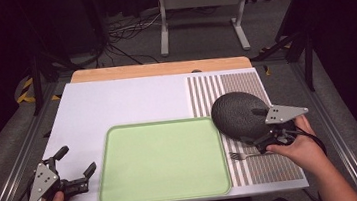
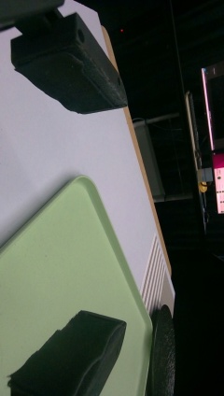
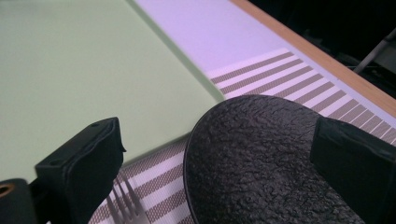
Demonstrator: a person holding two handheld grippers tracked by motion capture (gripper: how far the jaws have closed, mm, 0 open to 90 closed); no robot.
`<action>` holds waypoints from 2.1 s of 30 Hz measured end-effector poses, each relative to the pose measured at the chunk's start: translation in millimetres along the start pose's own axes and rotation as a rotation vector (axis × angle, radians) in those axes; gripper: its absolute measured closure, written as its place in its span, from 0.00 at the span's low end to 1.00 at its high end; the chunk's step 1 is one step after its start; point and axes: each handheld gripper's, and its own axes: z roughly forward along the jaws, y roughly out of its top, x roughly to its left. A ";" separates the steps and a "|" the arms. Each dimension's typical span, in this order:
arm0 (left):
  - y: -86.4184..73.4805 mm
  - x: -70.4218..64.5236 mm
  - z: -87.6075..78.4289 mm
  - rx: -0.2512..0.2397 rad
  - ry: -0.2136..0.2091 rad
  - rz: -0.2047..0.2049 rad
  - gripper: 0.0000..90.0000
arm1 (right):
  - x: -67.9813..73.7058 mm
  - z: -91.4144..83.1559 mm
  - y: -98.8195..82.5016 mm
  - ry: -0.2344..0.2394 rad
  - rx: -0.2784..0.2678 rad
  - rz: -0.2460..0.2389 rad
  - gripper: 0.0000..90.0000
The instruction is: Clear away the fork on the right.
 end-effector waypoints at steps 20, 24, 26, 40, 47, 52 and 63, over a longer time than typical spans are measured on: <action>0.1 0.1 -0.3 -0.002 0.004 0.001 0.00 | -4.5 11.1 20.4 0.104 0.335 -0.144 0.10; 0.1 0.0 -0.3 -0.002 0.005 0.001 0.00 | -3.8 14.7 21.2 0.121 0.409 -0.175 0.11; 0.2 0.0 -0.4 -0.001 0.004 0.001 0.00 | -3.4 16.9 21.6 0.131 0.431 -0.186 0.11; 0.0 0.0 -0.1 0.001 0.001 -0.001 0.00 | 3.0 29.9 20.9 0.229 0.594 -0.250 0.15; 0.1 -0.2 -0.1 0.001 0.001 -0.001 0.00 | 5.6 36.4 17.5 0.270 0.674 -0.288 0.16; 0.1 -0.1 0.0 0.003 0.001 0.000 0.00 | 5.6 40.1 14.4 0.296 0.712 -0.308 0.17; 0.1 0.0 0.1 0.004 0.001 0.000 0.00 | 12.4 46.3 9.4 0.339 0.735 -0.322 0.25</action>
